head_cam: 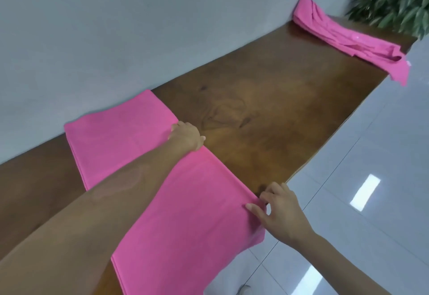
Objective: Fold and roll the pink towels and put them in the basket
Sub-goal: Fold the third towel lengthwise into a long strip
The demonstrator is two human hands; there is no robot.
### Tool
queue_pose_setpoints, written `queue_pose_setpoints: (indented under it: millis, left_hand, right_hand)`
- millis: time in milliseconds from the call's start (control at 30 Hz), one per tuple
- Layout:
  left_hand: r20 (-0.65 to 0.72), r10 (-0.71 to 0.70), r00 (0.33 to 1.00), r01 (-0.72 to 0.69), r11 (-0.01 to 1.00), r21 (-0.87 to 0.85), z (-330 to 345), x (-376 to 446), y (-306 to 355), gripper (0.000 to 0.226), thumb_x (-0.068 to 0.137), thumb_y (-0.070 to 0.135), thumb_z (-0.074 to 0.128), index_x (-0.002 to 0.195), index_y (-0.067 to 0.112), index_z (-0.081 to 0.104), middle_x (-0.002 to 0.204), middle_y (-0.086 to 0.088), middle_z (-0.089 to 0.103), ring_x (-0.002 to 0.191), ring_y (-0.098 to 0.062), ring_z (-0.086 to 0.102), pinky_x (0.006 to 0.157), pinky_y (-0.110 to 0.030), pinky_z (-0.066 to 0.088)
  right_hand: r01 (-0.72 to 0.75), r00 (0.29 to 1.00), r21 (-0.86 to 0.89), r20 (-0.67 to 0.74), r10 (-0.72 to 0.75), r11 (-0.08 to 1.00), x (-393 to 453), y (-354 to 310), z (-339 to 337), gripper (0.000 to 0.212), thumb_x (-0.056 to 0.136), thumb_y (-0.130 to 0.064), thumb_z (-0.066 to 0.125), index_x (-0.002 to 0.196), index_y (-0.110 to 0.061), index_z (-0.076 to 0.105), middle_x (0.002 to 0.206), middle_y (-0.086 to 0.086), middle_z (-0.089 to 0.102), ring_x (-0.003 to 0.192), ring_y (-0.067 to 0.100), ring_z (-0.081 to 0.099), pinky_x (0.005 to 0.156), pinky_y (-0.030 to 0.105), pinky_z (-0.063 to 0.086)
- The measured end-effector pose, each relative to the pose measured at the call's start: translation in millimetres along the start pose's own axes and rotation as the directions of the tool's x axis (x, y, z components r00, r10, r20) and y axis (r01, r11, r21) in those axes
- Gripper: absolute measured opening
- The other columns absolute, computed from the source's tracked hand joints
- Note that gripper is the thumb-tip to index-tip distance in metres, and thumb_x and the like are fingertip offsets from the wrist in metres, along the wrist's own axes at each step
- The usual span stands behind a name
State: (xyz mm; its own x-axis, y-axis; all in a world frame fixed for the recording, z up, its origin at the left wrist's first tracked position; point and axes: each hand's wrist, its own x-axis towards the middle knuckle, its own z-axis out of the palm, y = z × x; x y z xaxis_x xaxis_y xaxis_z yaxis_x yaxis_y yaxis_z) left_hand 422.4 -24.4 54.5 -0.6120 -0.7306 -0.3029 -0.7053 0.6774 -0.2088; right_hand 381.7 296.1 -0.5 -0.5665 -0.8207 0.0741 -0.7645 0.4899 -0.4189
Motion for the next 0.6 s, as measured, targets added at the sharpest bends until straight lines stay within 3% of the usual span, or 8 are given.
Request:
queue_pose_setpoints:
  millis: [167, 333, 433, 533, 600]
  left_hand:
    - [-0.006, -0.164, 0.986, 0.159, 0.965, -0.21, 0, -12, 6, 0.042, 0.097, 0.024, 0.052, 0.133, 0.001, 0.052, 0.137, -0.02, 0.047, 0.125, -0.036, 0.045, 0.096, -0.043, 0.046]
    - [-0.062, -0.18, 0.982, 0.14, 0.903, -0.407, 1, -10, -6, 0.031, 0.088, 0.012, 0.057, 0.112, -0.007, 0.06, 0.122, -0.024, 0.058, 0.107, -0.04, 0.06, 0.078, -0.037, 0.046]
    - [-0.087, -0.207, 0.974, 0.132, 0.84, -0.527, 4, -12, -15, 0.028, 0.087, 0.003, 0.056, 0.112, -0.009, 0.059, 0.121, -0.025, 0.06, 0.108, -0.041, 0.059, 0.079, -0.039, 0.045]
    - [-0.083, -0.217, 0.973, 0.117, 0.767, -0.631, 10, -15, -25, 0.052, 0.084, -0.003, 0.053, 0.136, -0.006, 0.05, 0.134, -0.025, 0.057, 0.119, -0.04, 0.058, 0.096, -0.041, 0.05]
    - [-0.073, -0.204, 0.976, 0.099, 0.719, -0.688, 13, -19, -33, 0.066, 0.08, -0.006, 0.05, 0.146, -0.001, 0.042, 0.135, -0.023, 0.058, 0.114, -0.039, 0.063, 0.094, -0.044, 0.054]
  right_hand:
    - [-0.051, 0.999, 0.335, 0.017, 0.048, 0.941, -18, 2, -8, 0.045, 0.091, -0.067, 0.051, 0.065, -0.03, 0.047, 0.075, -0.013, 0.054, 0.081, 0.005, 0.051, 0.074, 0.027, 0.046]
    - [-0.133, 0.989, 0.556, 0.125, 0.075, 0.821, -32, 11, -3, 0.057, 0.081, -0.081, 0.049, 0.073, -0.025, 0.044, 0.064, -0.01, 0.049, 0.059, 0.008, 0.046, 0.056, 0.022, 0.038]
    - [-0.155, 0.978, 0.553, 0.203, 0.048, 0.819, -40, 16, 1, 0.05, 0.077, -0.075, 0.062, 0.084, -0.028, 0.044, 0.064, -0.01, 0.05, 0.058, 0.008, 0.048, 0.054, 0.022, 0.039]
    - [-0.154, 0.97, 0.42, 0.236, 0.056, 0.895, -48, 21, 5, 0.049, 0.08, -0.072, 0.063, 0.094, -0.032, 0.041, 0.069, -0.01, 0.056, 0.063, 0.009, 0.055, 0.056, 0.024, 0.043]
    - [-0.146, 0.965, 0.321, 0.254, 0.064, 0.936, -54, 24, 6, 0.047, 0.083, -0.072, 0.059, 0.094, -0.032, 0.037, 0.068, -0.009, 0.056, 0.064, 0.009, 0.055, 0.059, 0.027, 0.044]
